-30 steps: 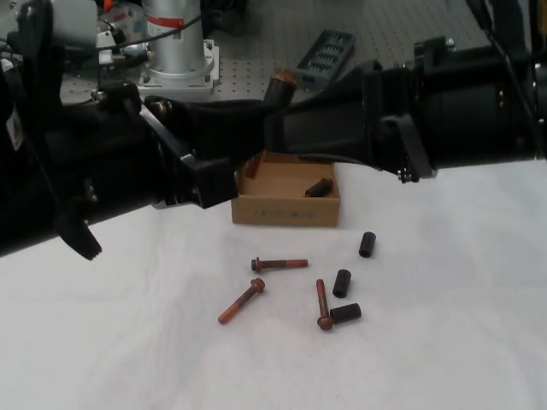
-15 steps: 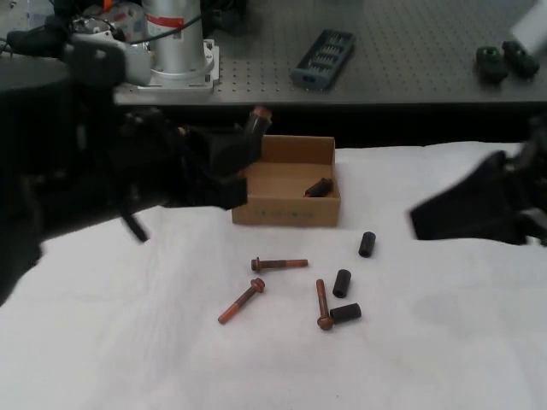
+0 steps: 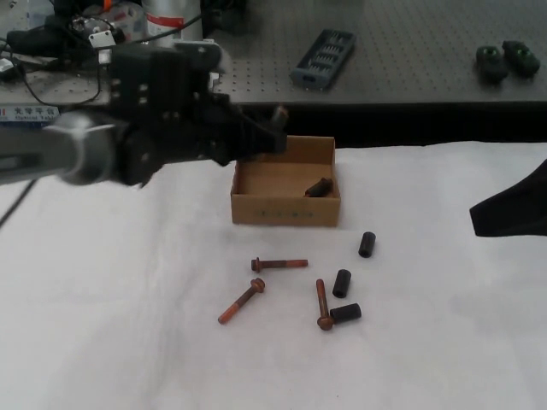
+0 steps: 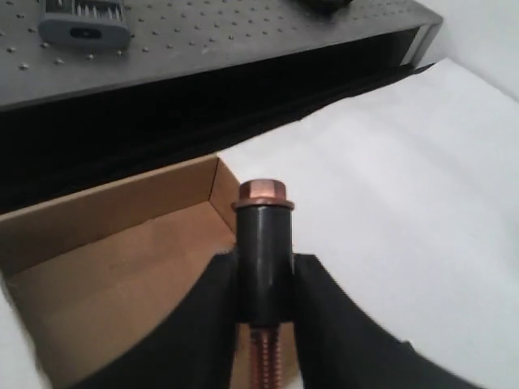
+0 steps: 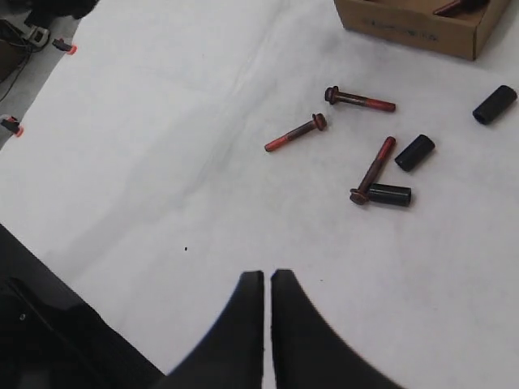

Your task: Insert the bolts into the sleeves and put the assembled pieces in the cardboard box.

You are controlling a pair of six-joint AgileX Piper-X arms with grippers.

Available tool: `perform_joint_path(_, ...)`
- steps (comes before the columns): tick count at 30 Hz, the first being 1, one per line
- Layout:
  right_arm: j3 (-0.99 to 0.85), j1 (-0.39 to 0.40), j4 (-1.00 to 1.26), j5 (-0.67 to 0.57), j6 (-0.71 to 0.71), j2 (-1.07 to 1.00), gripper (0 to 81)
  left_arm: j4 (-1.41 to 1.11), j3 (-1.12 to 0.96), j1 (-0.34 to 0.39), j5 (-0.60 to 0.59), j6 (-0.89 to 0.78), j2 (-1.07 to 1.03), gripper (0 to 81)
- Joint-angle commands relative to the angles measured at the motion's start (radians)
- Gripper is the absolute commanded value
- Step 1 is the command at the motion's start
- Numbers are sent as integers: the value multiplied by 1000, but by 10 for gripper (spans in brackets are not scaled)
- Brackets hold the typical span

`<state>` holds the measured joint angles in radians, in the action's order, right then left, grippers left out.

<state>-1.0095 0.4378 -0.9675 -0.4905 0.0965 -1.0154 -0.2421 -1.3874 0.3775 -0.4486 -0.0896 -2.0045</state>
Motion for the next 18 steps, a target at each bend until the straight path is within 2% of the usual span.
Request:
perform_joint_path(1, -4, -8, 0, -5, -16, 9, 29, 85, -174, -1, -8, 42, -122, 6)
perform_joint_path(7, -4, -7, 0, -5, -31, 9, 29, 152, -341, -1, -1, 46, -266, 6)
perform_joint_path(14, -4, -7, 0, -5, -31, 9, 29, 183, -361, -1, 27, 46, -305, 0)
perform_joint_path(16, -4, -7, 0, -5, -31, 9, 29, 188, -361, -1, 27, 46, -305, 47)
perform_joint_path(18, -4, -7, 0, -5, -31, 9, 29, 188, -361, -1, 27, 46, -305, 127)
